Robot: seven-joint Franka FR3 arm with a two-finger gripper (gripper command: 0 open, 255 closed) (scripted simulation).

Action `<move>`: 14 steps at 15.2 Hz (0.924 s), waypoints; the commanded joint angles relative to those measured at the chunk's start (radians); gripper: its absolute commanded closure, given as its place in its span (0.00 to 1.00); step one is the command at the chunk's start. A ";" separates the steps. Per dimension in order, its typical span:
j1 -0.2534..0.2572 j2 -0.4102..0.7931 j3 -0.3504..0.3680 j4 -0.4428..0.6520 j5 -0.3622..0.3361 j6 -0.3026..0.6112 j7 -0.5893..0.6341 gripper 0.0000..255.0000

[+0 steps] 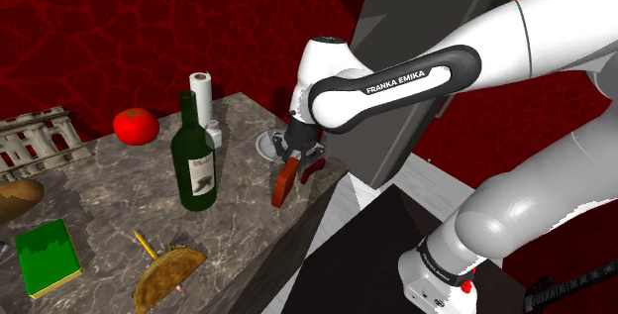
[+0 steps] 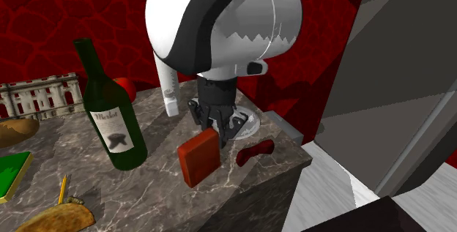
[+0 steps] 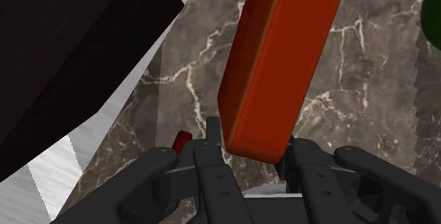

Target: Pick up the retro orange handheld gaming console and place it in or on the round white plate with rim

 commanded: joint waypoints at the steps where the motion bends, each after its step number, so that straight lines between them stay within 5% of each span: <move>1: 0.002 -0.022 -0.004 0.013 0.007 -0.034 -0.003 1.00; 11: 0.004 -0.092 -0.025 0.080 0.019 -0.168 -0.011 1.00; 14: -0.035 -0.027 -0.055 0.148 -0.023 -0.181 -0.050 1.00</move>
